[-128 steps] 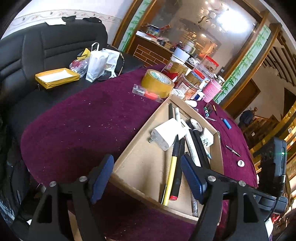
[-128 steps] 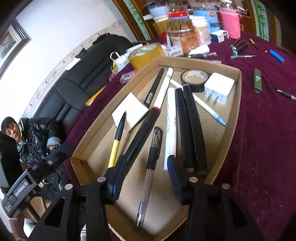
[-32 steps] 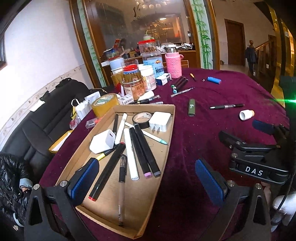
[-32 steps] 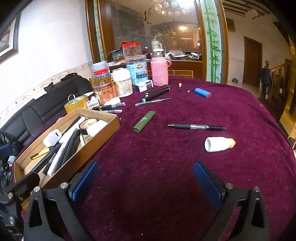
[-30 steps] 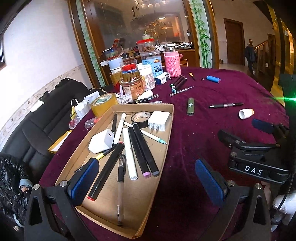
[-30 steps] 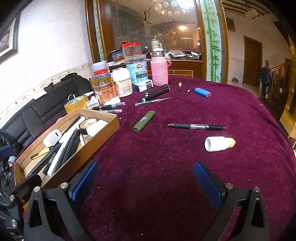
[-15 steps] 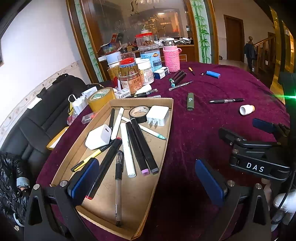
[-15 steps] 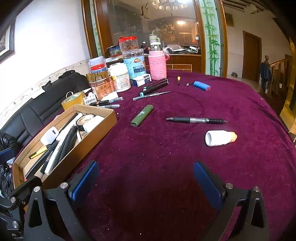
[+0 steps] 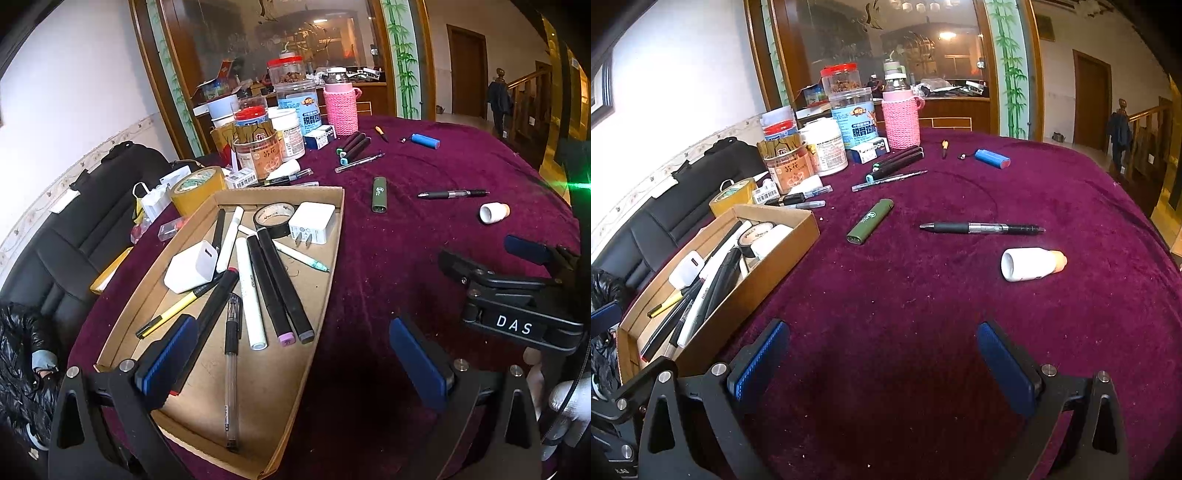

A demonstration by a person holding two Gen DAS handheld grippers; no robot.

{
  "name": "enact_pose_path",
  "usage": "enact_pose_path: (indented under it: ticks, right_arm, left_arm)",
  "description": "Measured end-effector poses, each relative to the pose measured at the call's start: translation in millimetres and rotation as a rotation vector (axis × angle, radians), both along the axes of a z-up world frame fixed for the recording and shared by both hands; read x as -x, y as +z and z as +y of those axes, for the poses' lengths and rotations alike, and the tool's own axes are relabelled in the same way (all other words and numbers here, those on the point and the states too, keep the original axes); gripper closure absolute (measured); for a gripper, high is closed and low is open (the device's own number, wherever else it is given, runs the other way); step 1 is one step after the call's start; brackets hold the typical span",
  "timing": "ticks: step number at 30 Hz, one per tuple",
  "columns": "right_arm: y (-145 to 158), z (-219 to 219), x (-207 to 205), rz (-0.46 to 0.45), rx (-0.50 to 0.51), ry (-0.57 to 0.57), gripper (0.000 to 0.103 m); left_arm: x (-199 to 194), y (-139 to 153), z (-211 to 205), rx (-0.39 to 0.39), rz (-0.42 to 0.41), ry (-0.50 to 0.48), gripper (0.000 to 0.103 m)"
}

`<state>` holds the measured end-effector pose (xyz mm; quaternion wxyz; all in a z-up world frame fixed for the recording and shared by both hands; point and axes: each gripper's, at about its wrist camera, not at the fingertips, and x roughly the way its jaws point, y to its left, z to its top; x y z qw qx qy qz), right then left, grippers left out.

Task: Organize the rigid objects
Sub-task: 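Move both tools toward the black-gripped pen and the white bottle, then grasp the black-gripped clear pen with the left tool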

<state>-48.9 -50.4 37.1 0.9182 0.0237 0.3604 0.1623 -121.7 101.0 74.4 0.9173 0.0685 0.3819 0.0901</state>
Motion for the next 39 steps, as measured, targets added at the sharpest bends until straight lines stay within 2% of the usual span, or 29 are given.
enact_pose_path:
  ticks: [8, 12, 16, 18, 21, 25, 28, 29, 36, 38, 39]
  right_arm:
    - [-2, -3, -2, 0.018, -0.015, -0.013, 0.0]
    - [10, -13, 3, -0.027, -0.044, -0.036, 0.0]
    - [34, -47, -6, -0.05, -0.117, -0.101, 0.0]
    - [41, -65, -21, -0.047, -0.117, -0.152, 0.0]
    - [47, -100, -50, -0.051, -0.122, -0.263, 0.0]
    - [35, -138, -82, -0.011, -0.17, -0.347, 0.0]
    - [21, -154, -86, 0.01, -0.21, -0.379, 0.0]
    - [14, -158, -89, 0.039, -0.215, -0.378, 0.0]
    - [1, -170, -95, 0.118, -0.279, -0.373, 0.0]
    - [0, -168, -96, 0.129, -0.268, -0.371, 0.0]
    - [0, -169, -96, 0.134, -0.272, -0.372, 0.0]
  left_arm:
    - [-2, -5, -5, 0.008, 0.024, -0.021, 0.0]
    - [-8, -4, -9, 0.026, 0.032, -0.043, 0.0]
    - [-18, -4, -18, 0.063, 0.047, -0.086, 0.0]
    - [-27, -5, -26, 0.093, 0.058, -0.112, 0.0]
    - [-47, -11, -44, 0.098, 0.068, -0.139, 0.0]
    - [-83, -33, -65, 0.079, 0.119, -0.154, 0.0]
    - [-107, -62, -69, 0.11, 0.232, -0.151, 0.0]
    - [-105, -62, -71, 0.094, 0.182, -0.168, 0.0]
    - [-107, -72, -72, 0.121, 0.192, -0.192, 0.0]
    - [-113, -69, -69, 0.161, 0.246, -0.205, 0.001]
    - [-118, -66, -69, 0.223, 0.261, -0.234, 0.003]
